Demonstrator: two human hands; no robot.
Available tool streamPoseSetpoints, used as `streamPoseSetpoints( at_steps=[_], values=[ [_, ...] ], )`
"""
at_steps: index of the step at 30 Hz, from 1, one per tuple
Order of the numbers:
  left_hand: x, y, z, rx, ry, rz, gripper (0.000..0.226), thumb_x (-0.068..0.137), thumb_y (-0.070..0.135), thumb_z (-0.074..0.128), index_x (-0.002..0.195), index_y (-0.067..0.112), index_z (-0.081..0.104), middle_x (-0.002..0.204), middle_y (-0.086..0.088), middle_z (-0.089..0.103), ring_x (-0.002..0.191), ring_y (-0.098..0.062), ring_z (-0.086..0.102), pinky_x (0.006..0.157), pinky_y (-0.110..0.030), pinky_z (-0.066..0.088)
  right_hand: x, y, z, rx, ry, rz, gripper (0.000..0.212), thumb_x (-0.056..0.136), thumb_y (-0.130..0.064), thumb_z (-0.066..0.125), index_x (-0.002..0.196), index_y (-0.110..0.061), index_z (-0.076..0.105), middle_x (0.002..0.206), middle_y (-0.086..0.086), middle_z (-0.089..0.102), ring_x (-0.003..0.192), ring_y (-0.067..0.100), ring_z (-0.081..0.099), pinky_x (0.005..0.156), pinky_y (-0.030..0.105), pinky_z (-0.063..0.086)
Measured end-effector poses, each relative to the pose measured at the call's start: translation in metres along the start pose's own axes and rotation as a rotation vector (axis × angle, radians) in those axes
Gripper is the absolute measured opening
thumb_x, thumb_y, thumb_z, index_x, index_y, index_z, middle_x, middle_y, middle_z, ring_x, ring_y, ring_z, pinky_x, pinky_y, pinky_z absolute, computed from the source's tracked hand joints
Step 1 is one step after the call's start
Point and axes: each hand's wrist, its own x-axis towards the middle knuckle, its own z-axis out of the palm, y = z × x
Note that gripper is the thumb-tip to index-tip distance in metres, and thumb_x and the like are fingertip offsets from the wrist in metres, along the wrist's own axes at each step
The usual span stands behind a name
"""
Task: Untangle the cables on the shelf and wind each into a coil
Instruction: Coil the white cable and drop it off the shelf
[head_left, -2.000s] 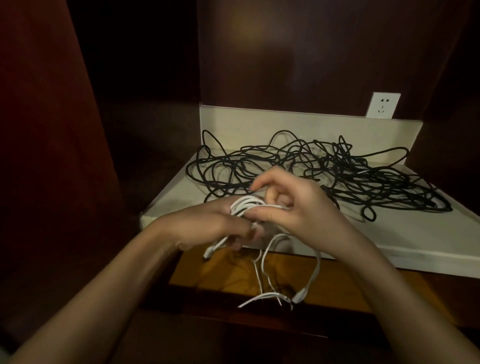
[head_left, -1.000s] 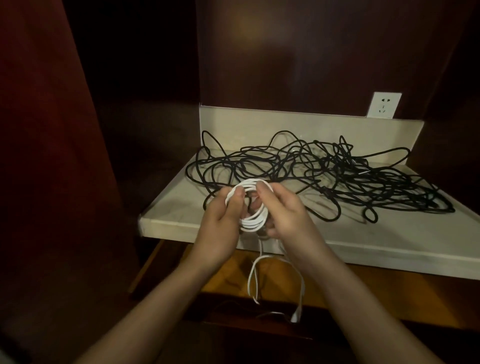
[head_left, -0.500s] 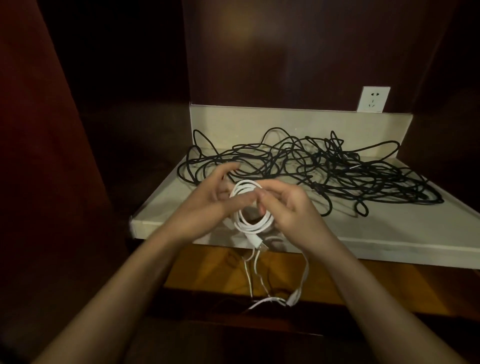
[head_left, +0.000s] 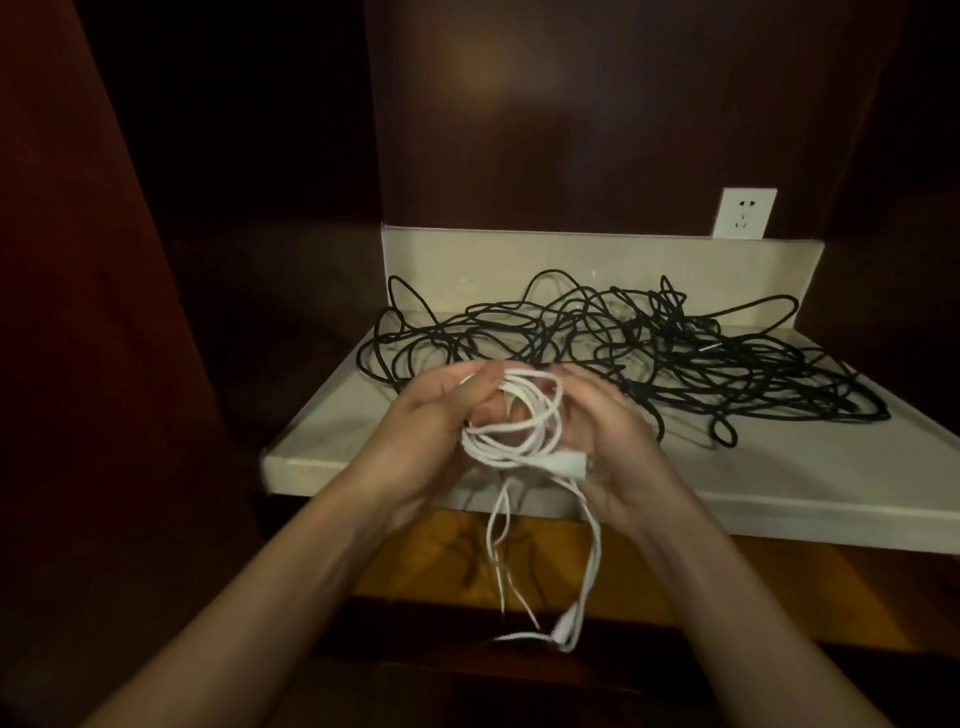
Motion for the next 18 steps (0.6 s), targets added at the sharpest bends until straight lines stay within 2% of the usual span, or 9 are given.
streamPoseSetpoints(
  at_steps=[2,4,5,7,9,10,12,15,18],
  values=[
    [0.0,-0.001,0.004,-0.015,0.12,0.02,0.033,0.105,0.018,0.042,0.115,-0.005,0.064,0.053,0.005,0.057,0.054,-0.01,0.057,0.061,-0.022,0.05,-0.003,0.012,-0.001,-0.118,0.056,-0.026,0.014,0.101,-0.013,0.048,0.094,-0.01,0.059,0.069,0.006,0.06,0.051,0.013,0.05,0.045,0.025,0.041],
    [0.001,0.0,0.008,-0.05,0.239,0.02,0.032,0.106,0.018,0.043,0.101,-0.001,0.067,0.056,-0.001,0.062,0.053,-0.012,0.061,0.059,-0.024,0.052,-0.006,0.026,0.001,-0.298,0.061,-0.098,0.016,0.102,-0.007,0.042,0.096,-0.009,0.057,0.064,0.001,0.054,0.048,0.01,0.042,0.042,0.021,0.034],
    [0.003,0.001,0.011,-0.108,0.297,0.003,0.031,0.106,0.018,0.043,0.094,0.0,0.066,0.057,-0.003,0.064,0.051,-0.012,0.061,0.054,-0.024,0.053,-0.007,0.034,0.003,-0.402,0.073,-0.13,0.016,0.104,-0.009,0.043,0.098,-0.01,0.057,0.062,-0.002,0.054,0.049,0.01,0.044,0.045,0.021,0.036],
    [0.01,0.003,0.014,-0.258,0.405,-0.028,0.027,0.106,0.015,0.045,0.095,0.0,0.065,0.064,-0.006,0.065,0.046,-0.011,0.06,0.044,-0.021,0.05,-0.013,0.05,0.009,-0.613,0.079,-0.172,0.016,0.105,-0.02,0.044,0.099,-0.018,0.058,0.062,-0.008,0.056,0.056,0.009,0.05,0.052,0.023,0.041],
    [0.014,0.005,0.016,-0.312,0.487,-0.026,0.024,0.106,0.014,0.046,0.092,0.004,0.064,0.066,-0.005,0.062,0.044,-0.009,0.056,0.044,-0.02,0.046,-0.023,0.065,0.014,-0.748,0.032,-0.182,0.017,0.106,-0.023,0.041,0.1,-0.024,0.057,0.062,-0.008,0.055,0.058,0.012,0.051,0.056,0.032,0.042],
    [0.015,0.003,0.015,-0.241,0.521,0.011,0.027,0.106,0.016,0.047,0.088,0.006,0.063,0.063,-0.002,0.062,0.046,-0.008,0.057,0.049,-0.022,0.047,-0.027,0.068,0.016,-0.796,0.003,-0.191,0.017,0.106,-0.021,0.04,0.101,-0.024,0.056,0.062,-0.006,0.054,0.058,0.014,0.05,0.056,0.035,0.042],
    [0.014,-0.004,0.012,0.106,0.581,0.17,0.03,0.107,0.021,0.045,0.086,0.008,0.063,0.061,0.003,0.063,0.054,-0.006,0.059,0.056,-0.024,0.048,-0.033,0.068,0.017,-0.934,-0.045,-0.239,0.015,0.106,-0.02,0.039,0.099,-0.023,0.051,0.064,-0.002,0.054,0.058,0.016,0.053,0.058,0.04,0.044],
    [0.012,-0.019,0.003,0.622,0.621,0.489,0.022,0.107,0.018,0.044,0.095,0.009,0.06,0.063,0.007,0.054,0.053,0.0,0.05,0.051,-0.014,0.038,-0.035,0.054,0.018,-1.276,-0.092,-0.347,0.011,0.105,-0.023,0.04,0.104,-0.022,0.051,0.076,0.0,0.06,0.07,0.018,0.058,0.068,0.041,0.049],
    [0.013,-0.018,-0.005,0.959,0.564,0.642,0.014,0.106,0.011,0.046,0.104,0.006,0.059,0.059,0.014,0.044,0.049,0.001,0.049,0.047,-0.008,0.03,-0.037,0.036,0.018,-1.364,-0.102,-0.378,0.011,0.102,-0.02,0.046,0.098,-0.024,0.055,0.083,-0.003,0.062,0.077,0.014,0.057,0.07,0.036,0.048]
  ],
)
